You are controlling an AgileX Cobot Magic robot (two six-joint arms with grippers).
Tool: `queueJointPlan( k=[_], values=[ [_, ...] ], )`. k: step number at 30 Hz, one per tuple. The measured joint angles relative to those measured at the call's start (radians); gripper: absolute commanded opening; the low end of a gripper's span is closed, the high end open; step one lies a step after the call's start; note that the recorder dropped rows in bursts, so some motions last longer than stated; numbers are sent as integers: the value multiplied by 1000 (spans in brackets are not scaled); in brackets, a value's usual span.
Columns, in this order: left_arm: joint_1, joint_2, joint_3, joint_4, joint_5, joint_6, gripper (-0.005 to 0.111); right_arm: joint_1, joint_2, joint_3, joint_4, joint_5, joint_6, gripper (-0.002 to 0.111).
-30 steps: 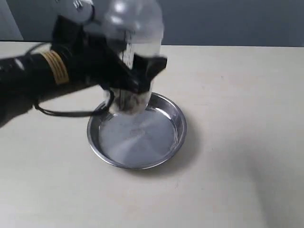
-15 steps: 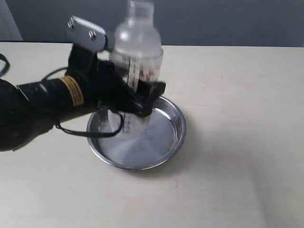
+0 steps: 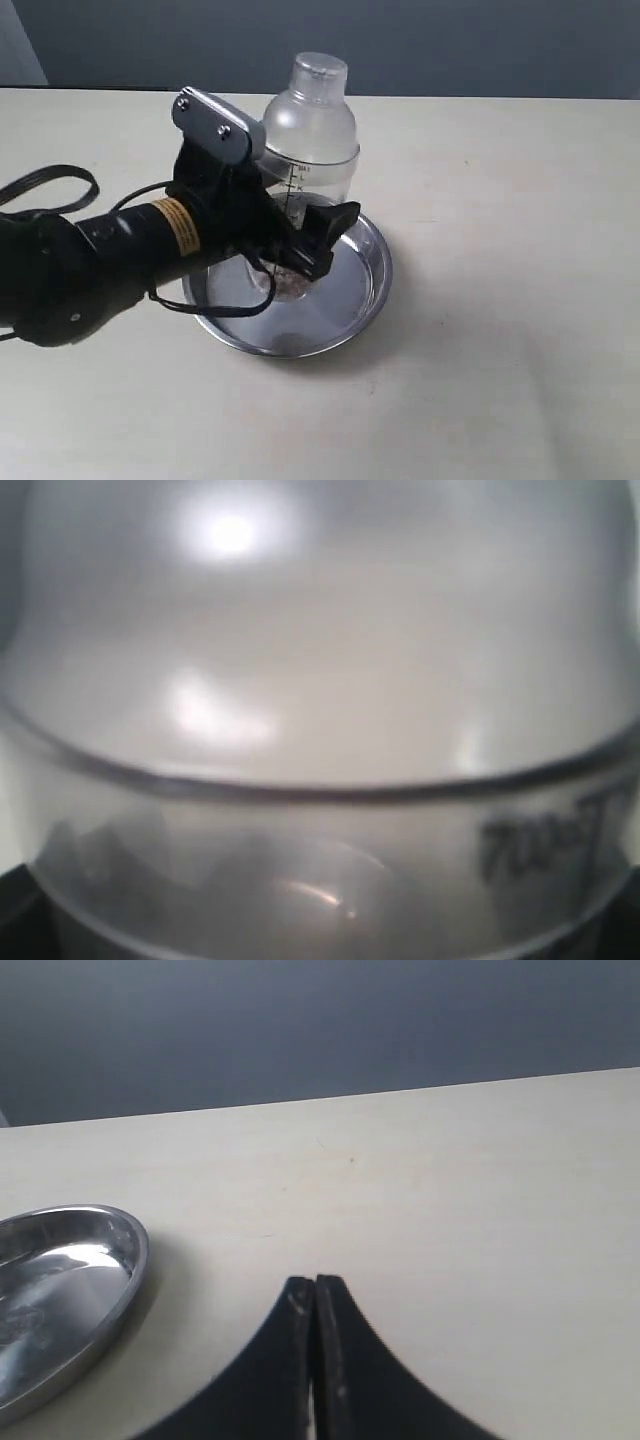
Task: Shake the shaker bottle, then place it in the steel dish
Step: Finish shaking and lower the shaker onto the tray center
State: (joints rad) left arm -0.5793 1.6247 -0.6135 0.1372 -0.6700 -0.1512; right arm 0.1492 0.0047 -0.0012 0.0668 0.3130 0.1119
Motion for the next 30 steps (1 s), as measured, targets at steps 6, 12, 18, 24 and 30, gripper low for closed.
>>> queueJointPlan(
  k=[6,12,18,24,30],
  values=[
    [0,130,-4,-114,-220,56,0,0,0,0,0,0,0,-1],
    [0,278,-4,-241,-378,58,0,0,0,0,0,0,0,-1],
    [0,340,-6,-254,-430,56,0,0,0,0,0,0,0,-1],
    [0,396,-6,-254,-493,12,0,0,0,0,0,0,0,-1],
    [0,439,-6,-267,-557,-12,0,0,0,0,0,0,0,-1]
  ],
)
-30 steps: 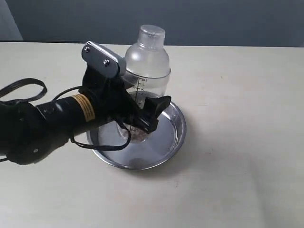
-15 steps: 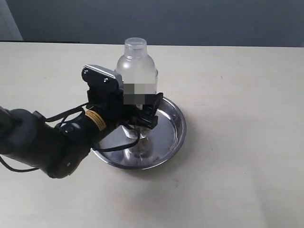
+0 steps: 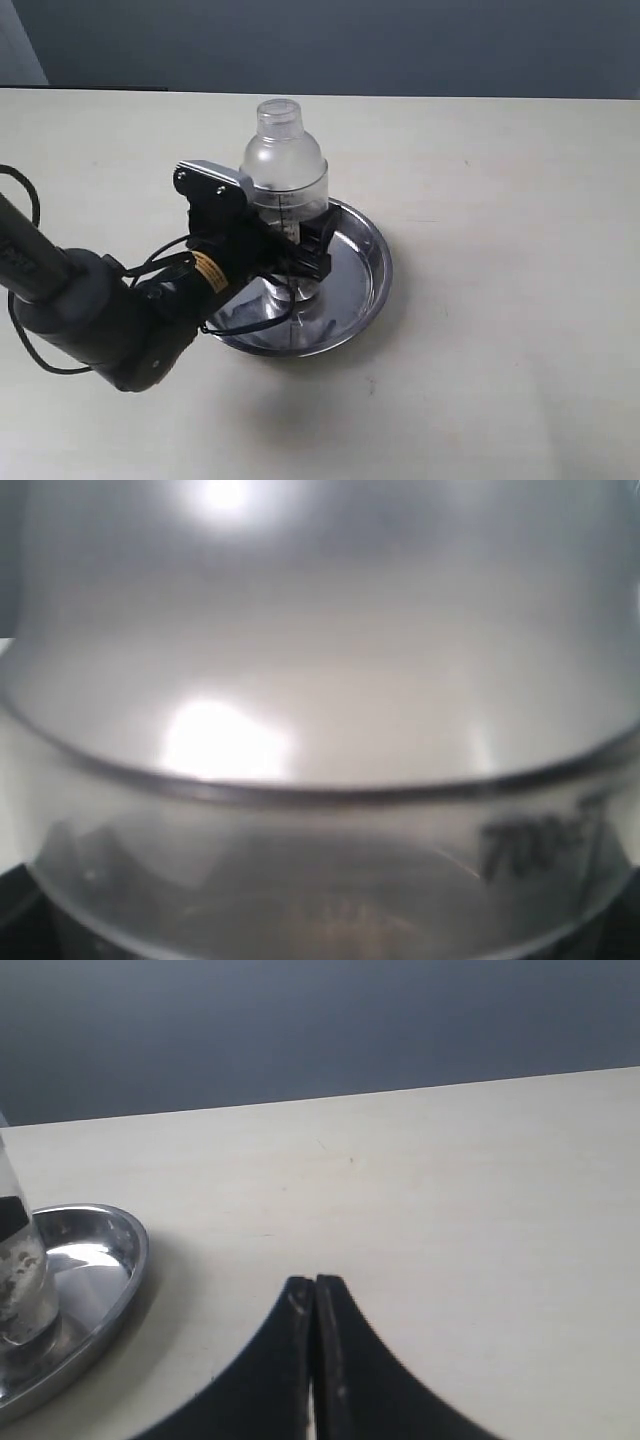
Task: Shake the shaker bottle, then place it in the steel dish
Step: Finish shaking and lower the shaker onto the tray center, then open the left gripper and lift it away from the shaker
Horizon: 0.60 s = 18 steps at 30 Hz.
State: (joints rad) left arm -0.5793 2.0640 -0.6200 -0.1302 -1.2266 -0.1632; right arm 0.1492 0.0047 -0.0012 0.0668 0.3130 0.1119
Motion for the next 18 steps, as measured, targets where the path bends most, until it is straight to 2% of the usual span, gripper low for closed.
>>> queueJointPlan(
  k=[4,7,10,15,17,18],
  values=[
    [0,11,-2,2,-23,-5,1,0,0,0,0,0,0,-1],
    [7,13,-2,13,-25,-17,9,0,0,0,0,0,0,-1],
    [10,13,-2,37,-25,-20,33,0,0,0,0,0,0,-1],
    [12,13,-4,66,-25,-9,91,0,0,0,0,0,0,-1],
    [17,13,-4,75,-23,-9,105,0,0,0,0,0,0,-1],
    [19,14,-4,77,-14,-9,105,0,0,0,0,0,0,-1]
  ],
)
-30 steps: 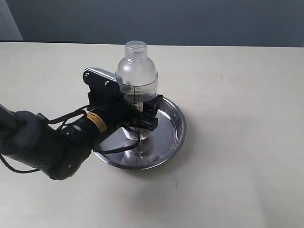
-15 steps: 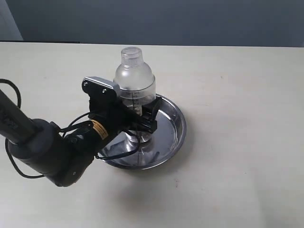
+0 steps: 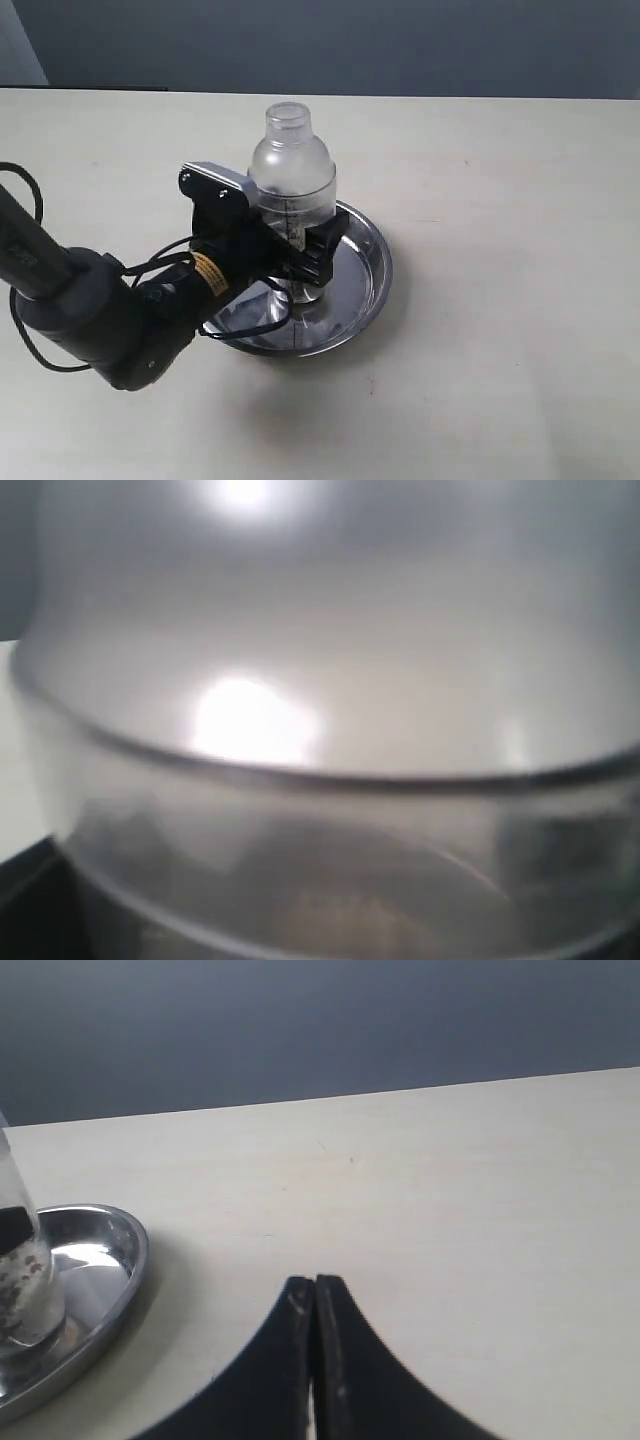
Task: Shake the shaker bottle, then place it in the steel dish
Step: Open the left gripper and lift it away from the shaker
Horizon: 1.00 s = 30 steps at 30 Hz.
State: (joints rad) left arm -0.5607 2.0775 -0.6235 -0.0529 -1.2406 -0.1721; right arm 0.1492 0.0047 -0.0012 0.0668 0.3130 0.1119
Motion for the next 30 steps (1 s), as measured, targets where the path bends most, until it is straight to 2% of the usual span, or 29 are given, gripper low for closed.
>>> queueJointPlan(
  k=[8,25,27,30],
  values=[
    [1,-18,0,36,28,33,105,0,0,0,0,0,0,-1],
    [5,-272,2,6,28,114,104,0,0,0,0,0,0,-1],
    [5,-321,2,-11,31,124,100,0,0,0,0,0,0,-1],
    [5,-418,2,-37,92,160,77,0,0,0,0,0,0,-1]
  ],
)
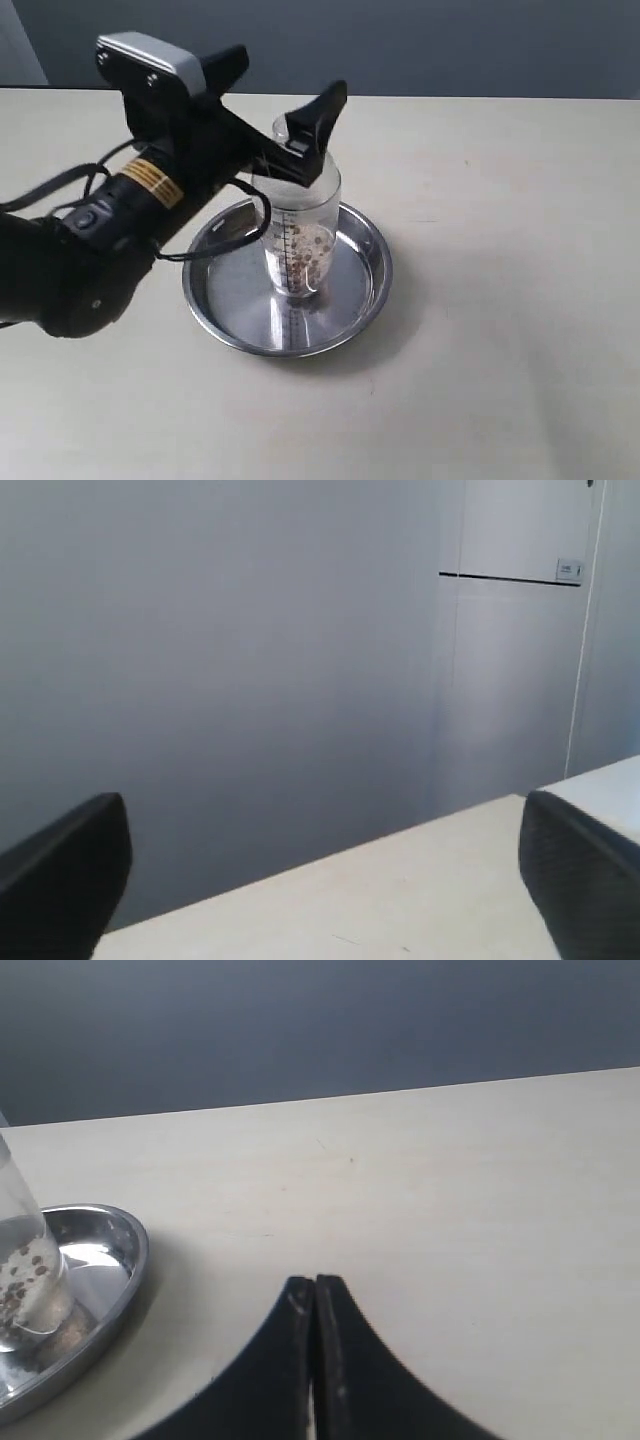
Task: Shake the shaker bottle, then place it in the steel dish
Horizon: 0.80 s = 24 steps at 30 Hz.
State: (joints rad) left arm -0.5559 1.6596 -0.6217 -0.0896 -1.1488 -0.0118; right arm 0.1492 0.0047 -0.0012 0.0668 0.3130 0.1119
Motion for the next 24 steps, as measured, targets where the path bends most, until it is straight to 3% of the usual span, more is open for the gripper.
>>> queueJointPlan(
  k=[5,10,13,19,24],
  values=[
    [0,-251,0,-65,251,125,2,0,0,0,0,0,0,-1],
    [0,-506,0,-279,570,416,1,0,0,0,0,0,0,-1],
    [0,-642,0,-581,710,733,1,0,0,0,0,0,0,-1],
    [0,-801,0,-1285,759,1267,1,0,0,0,0,0,0,-1],
    [0,-823,5,-1593,719,1582,1,0,0,0,0,0,0,-1]
  ],
)
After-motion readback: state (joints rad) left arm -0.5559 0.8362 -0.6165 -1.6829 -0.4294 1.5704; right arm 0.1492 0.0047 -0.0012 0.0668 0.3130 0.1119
